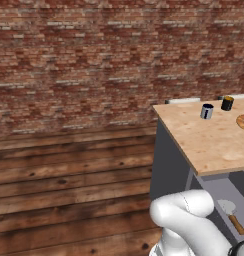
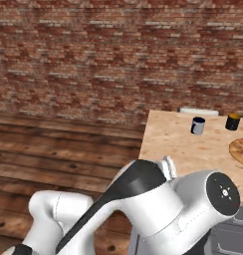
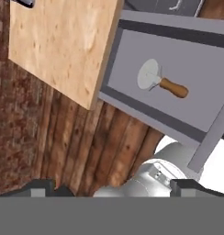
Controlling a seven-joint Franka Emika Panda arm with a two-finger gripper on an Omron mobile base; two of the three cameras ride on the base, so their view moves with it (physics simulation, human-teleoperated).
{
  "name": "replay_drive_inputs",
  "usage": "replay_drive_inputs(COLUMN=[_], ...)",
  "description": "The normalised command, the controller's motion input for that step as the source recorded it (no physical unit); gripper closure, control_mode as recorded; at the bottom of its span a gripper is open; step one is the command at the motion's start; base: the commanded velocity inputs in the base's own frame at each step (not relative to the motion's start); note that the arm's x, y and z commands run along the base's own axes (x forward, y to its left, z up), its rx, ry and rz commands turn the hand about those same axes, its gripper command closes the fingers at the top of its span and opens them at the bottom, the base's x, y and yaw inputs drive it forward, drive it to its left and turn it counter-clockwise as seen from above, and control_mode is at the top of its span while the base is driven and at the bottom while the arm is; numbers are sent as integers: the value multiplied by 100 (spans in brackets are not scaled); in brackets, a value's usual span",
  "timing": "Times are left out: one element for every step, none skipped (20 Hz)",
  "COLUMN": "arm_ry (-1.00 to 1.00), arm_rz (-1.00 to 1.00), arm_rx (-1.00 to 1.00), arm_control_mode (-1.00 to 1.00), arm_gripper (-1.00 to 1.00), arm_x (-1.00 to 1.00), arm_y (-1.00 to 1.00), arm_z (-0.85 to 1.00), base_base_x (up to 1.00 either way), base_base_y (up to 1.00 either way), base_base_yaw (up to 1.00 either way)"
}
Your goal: Take the pizza cutter from the drawer on the right and place it on the dining counter for cutting.
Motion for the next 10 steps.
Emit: replay_drive_inputs(arm_ry=[26,25,20,14,11,13,13,14,15,17], arm_rz=[17,22,28,38,42,42,44,46,49,51], arm_rx=[-25,-21,-18,-8,-1,-2,0,0,0,0], arm_control_mode=[-100,-100,-100,-100,-100,-100,-100,-100,-100,-100], arm_gripper=[-100,-100,-100,-100,-100,-100,-100,-100,-100,-100], arm_x=[100,100,94,80,78,89,94,88,82,75], arm_y=[71,47,19,0,-30,-28,-41,-64,-71,-70], arm_z=[-31,-35,-47,-52,-46,-44,-46,-46,-49,-56], base_base_x=[0,0,0,0,0,0,0,0,0,0], base_base_y=[0,0,0,0,0,0,0,0,0,0], base_base_yaw=[0,0,0,0,0,0,0,0,0,0])
